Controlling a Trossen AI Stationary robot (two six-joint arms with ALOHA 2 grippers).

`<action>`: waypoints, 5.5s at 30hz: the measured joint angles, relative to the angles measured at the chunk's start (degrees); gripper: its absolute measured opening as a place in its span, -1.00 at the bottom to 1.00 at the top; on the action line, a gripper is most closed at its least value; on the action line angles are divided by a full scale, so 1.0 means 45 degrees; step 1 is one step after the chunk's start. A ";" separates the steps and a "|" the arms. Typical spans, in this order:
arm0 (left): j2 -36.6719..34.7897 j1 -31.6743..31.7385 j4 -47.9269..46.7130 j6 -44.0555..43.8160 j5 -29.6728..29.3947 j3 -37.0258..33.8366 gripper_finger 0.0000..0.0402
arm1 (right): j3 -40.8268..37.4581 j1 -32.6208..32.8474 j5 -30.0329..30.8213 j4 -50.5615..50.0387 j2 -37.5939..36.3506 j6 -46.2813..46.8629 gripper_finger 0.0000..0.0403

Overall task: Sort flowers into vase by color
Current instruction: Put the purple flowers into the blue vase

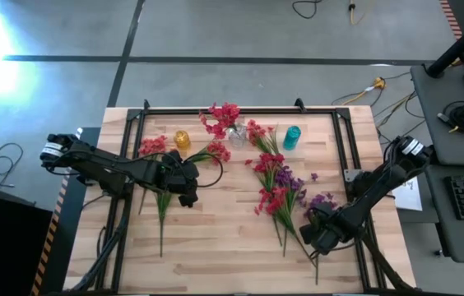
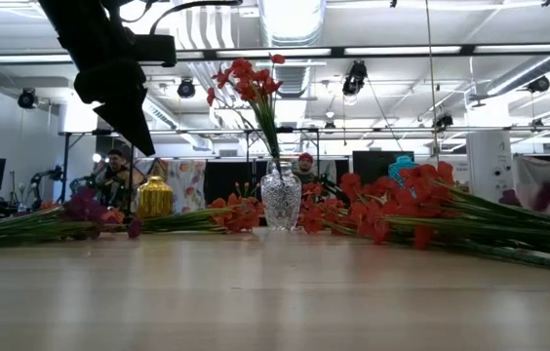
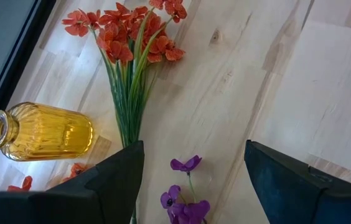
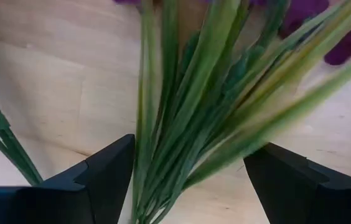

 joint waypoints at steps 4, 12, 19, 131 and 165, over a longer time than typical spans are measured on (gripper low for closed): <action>0.0000 -0.0002 0.0017 0.0000 0.0001 0.0000 0.31 | -0.0165 0.0000 -0.0014 0.0032 -0.0008 0.0246 0.33; 0.0000 -0.0002 0.0027 0.0004 -0.0003 0.0000 0.31 | -0.0080 0.0000 -0.0245 -0.0218 -0.0068 0.0523 -0.14; 0.0000 0.0000 0.0032 0.0001 -0.0003 0.0000 0.31 | 0.0151 0.0005 -0.0481 -0.0279 -0.0087 0.0521 -0.57; 0.0000 -0.2086 0.1402 -0.5338 0.0765 0.0738 0.31 | -0.1831 -1.5388 0.6965 1.1063 -0.9183 -2.5588 -0.89; 0.0000 -0.2286 -0.1629 -1.0515 0.5923 0.0733 0.31 | -0.1836 -1.5392 0.6946 0.7112 -0.9231 -2.4964 0.49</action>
